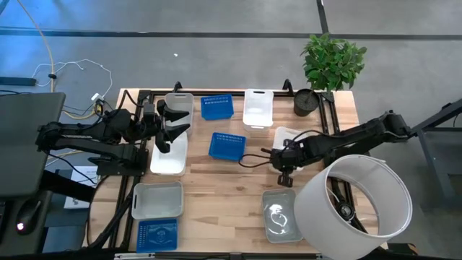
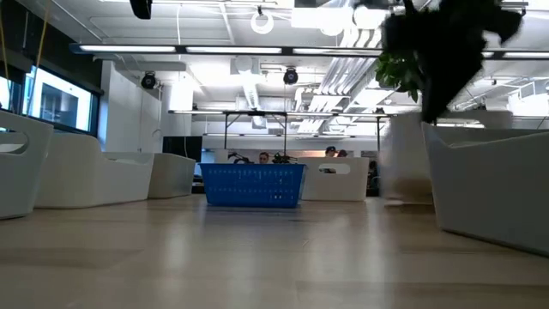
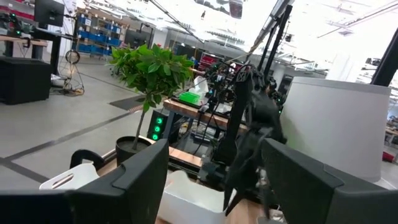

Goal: Stack baskets by color
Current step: Stack the bottom right white bin on the top white bin

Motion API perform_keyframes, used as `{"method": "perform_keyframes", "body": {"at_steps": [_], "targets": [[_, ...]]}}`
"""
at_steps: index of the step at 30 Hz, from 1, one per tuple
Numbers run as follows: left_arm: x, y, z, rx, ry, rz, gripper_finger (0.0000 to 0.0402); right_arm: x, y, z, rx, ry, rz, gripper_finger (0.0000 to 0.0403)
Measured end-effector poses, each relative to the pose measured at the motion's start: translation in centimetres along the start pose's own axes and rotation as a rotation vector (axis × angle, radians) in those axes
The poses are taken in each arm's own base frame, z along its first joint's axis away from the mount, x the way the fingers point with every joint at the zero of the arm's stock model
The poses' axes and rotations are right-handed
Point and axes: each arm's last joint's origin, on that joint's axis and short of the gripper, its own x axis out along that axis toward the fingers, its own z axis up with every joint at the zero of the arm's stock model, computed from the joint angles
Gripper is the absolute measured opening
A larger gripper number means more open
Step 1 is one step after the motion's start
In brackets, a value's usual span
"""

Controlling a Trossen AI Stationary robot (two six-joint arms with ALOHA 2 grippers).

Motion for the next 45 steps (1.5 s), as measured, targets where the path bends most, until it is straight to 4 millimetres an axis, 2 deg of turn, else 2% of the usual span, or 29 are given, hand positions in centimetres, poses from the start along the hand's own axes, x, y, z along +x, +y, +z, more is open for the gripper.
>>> {"method": "perform_keyframes", "body": {"at_steps": [6, 10, 16, 20, 24, 30, 37, 45], "targets": [[0.0, 0.0, 0.0, 0.000, 0.000, 0.000, 0.0248, -4.2, 0.8, 4.0, -0.155, -0.234, 0.046, 0.0000], [0.0, 0.0, 0.0, 0.000, 0.000, 0.000, 0.0248, -6.7, 1.2, 5.7, -0.172, -0.417, 0.093, 0.0000], [0.0, 0.0, 0.0, 0.001, 0.000, -0.001, 0.0248, -9.1, 0.4, 5.3, -0.089, -0.651, 0.028, 0.0000], [0.0, -0.1, 0.0, 0.027, 0.005, -0.019, 0.0248, -9.3, -0.3, 4.1, -0.007, -0.794, -0.017, 0.0000], [0.0, -0.1, 0.0, 0.063, 0.011, -0.043, 0.0248, -8.3, -0.7, 3.2, 0.036, -0.937, -0.004, 0.0000], [0.5, -0.2, -0.4, 0.094, 0.036, -0.065, 0.0248, -7.9, -1.3, 3.0, 0.064, -1.094, 0.000, 0.0000], [1.4, -0.2, -1.3, 0.102, 0.082, -0.059, 0.0248, -8.0, -1.3, 3.1, 0.045, -1.104, 0.004, 0.0000], [1.3, -0.3, -1.2, 0.099, 0.083, -0.069, 0.0248, -8.0, -1.3, 3.1, 0.044, -1.105, 0.005, 0.0000]]}}
